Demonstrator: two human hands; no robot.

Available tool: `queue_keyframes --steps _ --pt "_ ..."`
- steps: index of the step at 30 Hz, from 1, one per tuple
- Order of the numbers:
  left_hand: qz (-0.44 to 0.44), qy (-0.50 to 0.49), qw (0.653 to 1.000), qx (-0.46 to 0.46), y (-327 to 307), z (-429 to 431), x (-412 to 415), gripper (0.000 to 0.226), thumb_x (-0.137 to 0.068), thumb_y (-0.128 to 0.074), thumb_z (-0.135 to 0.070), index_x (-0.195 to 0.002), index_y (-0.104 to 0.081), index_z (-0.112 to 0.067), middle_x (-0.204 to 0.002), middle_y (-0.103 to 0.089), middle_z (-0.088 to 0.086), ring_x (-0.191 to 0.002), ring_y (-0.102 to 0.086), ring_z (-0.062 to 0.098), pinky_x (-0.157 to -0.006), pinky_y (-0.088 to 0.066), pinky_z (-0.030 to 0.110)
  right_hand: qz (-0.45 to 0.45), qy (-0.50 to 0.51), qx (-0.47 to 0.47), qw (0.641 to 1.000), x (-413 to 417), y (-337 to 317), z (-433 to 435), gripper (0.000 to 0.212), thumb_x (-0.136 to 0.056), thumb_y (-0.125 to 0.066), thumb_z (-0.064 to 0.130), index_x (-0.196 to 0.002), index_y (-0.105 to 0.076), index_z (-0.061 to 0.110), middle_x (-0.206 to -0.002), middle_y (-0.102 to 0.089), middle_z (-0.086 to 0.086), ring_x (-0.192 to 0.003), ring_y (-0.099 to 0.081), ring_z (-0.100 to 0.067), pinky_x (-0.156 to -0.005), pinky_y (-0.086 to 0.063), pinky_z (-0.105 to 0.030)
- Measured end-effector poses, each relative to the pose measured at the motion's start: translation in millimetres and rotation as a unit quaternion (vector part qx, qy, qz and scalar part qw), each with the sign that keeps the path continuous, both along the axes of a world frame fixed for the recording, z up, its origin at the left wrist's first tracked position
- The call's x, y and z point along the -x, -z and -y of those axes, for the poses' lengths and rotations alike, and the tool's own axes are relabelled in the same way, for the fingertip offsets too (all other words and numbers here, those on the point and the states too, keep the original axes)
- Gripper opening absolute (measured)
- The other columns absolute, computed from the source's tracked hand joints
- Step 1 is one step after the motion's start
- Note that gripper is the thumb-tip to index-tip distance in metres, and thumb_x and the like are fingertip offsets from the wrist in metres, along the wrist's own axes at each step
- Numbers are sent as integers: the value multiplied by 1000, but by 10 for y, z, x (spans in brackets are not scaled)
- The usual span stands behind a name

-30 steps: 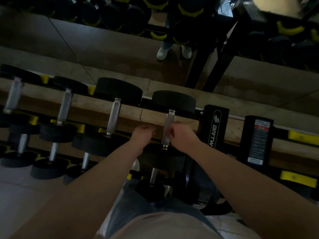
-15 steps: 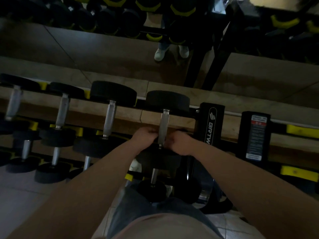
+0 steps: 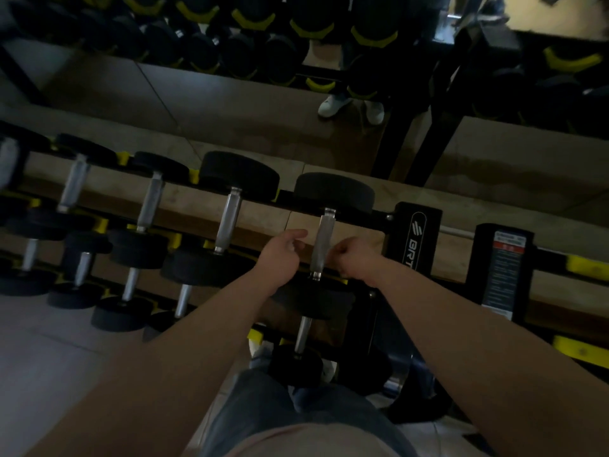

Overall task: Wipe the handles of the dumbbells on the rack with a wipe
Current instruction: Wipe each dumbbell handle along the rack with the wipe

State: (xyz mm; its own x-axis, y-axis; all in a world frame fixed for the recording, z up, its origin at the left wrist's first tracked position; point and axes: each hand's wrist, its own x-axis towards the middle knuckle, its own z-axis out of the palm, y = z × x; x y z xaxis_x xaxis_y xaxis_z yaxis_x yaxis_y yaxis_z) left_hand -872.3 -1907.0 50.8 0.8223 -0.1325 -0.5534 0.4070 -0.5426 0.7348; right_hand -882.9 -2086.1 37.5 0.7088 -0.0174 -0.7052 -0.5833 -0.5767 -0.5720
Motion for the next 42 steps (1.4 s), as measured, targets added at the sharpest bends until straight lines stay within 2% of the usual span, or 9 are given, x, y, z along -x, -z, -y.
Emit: queue_keyframes --steps 2,5,10,13,16,20,25,32,42 --pt "19 -27 999 9 -30 -43 48 43 -98 -48 -4 -134 -59 -26 -127 -60 -4 -123 -53 15 -99 -43 27 -10 -91 30 995 133 -72 -48 26 -101 -57 33 -108 -69 11 -94 -67 -5 -82 -61 -17 -65 -50 -29" --pt "18 -70 996 46 -64 -171 117 46 -92 -63 -7 -133 -60 -28 -134 -55 -3 -123 -52 15 -107 -48 37 30 11 -22 999 248 -89 -102 24 -100 -60 37 -112 -68 17 -104 -68 -3 -92 -63 -14 -75 -51 -28" --pt "16 -96 991 96 -120 -413 238 38 -90 -70 -15 -124 -62 -29 -123 -60 1 -108 -63 17 -85 -58 30 121 117 -50 984 404 -277 -316 14 -96 -65 35 -103 -66 23 -99 -66 3 -94 -63 -13 -75 -50 -25" --pt "-7 -117 984 136 -137 -578 301 34 -91 -71 -16 -122 -64 -29 -118 -64 1 -102 -66 18 -81 -58 34 145 205 -138 958 475 -456 -505 3 -94 -67 17 -94 -64 18 -99 -69 -4 -95 -69 -21 -86 -60 -39" --pt "-23 -118 976 180 -144 -768 395 30 -90 -73 -19 -118 -65 -27 -117 -65 3 -100 -67 18 -71 -55 25 122 249 -210 937 557 -620 -775 22 -91 -52 -10 -98 -58 10 -101 -63 -11 -96 -67 -25 -88 -60 -42" --pt "-34 -115 970 213 -136 -1020 548 17 -92 -70 -16 -107 -66 -23 -114 -64 6 -101 -68 22 -74 -59 28 83 202 -208 953 755 -745 -1160 26 -91 -51 -9 -99 -61 13 -106 -59 -11 -94 -60 -23 -84 -57 -37" --pt "-103 -100 953 268 -83 -1204 740 11 -94 -67 -14 -104 -67 -18 -106 -71 8 -95 -71 21 -79 -58 31 136 84 -61 985 1096 -544 -1404 17 -92 -70 35 -103 -64 24 -91 -65 -1 -74 -60 -11 -65 -56 -30" --pt "-121 -106 942 296 -24 -1233 1119 14 -95 -65 -10 -108 -64 -16 -116 -66 11 -102 -69 24 -75 -59 31 160 37 -18 986 1450 -404 -1404 16 -88 -73 42 -96 -69 29 -87 -69 4 -77 -63 -11 -73 -56 -35" --pt "-108 -124 974 153 195 -1164 1785 14 -94 -68 -22 -107 -68 -17 -80 -67 0 -64 -62 9 -59 -51 24 150 38 -42 987 1933 -124 -1279 10 -89 -74 31 -96 -74 23 -81 -67 10 -74 -59 -6 -75 -52 -32"
